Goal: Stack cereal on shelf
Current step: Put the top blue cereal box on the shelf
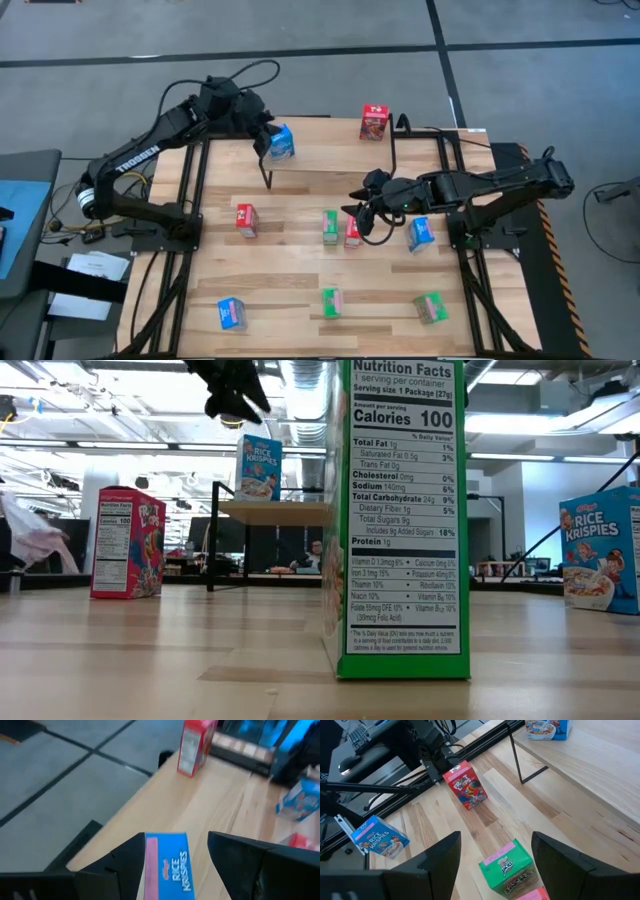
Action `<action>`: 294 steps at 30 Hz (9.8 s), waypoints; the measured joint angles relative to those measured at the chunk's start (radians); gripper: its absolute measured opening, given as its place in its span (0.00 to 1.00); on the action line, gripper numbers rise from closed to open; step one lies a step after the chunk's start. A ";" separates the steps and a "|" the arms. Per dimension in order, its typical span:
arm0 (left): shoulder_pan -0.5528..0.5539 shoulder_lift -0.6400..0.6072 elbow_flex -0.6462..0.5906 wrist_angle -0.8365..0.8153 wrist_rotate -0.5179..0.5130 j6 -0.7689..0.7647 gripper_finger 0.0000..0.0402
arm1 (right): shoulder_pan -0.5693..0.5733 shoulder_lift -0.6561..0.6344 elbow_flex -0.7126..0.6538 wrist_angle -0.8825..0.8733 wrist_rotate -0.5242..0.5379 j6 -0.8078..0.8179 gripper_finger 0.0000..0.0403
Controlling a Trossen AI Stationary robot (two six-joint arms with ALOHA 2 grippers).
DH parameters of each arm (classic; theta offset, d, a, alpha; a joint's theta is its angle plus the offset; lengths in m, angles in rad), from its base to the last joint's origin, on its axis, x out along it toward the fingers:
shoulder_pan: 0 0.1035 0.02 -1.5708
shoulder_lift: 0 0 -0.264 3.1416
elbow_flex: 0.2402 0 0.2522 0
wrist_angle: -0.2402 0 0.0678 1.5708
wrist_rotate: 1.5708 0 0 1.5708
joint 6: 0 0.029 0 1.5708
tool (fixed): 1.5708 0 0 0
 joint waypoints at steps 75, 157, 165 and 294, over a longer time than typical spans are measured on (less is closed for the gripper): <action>-0.193 -0.124 -0.419 0.243 -0.366 0.034 0.51 | 0.000 0.000 0.000 0.001 0.000 0.000 0.66; -0.339 -0.049 -0.401 0.193 -0.369 0.072 0.51 | 0.000 0.000 0.000 0.000 -0.001 0.008 0.66; -0.326 -0.019 -0.401 0.245 -0.397 0.098 0.51 | 0.000 0.000 0.000 0.001 -0.001 0.008 0.66; -0.129 0.076 -0.400 0.433 -0.367 -0.106 0.51 | 0.012 0.000 0.000 0.000 0.000 0.008 0.66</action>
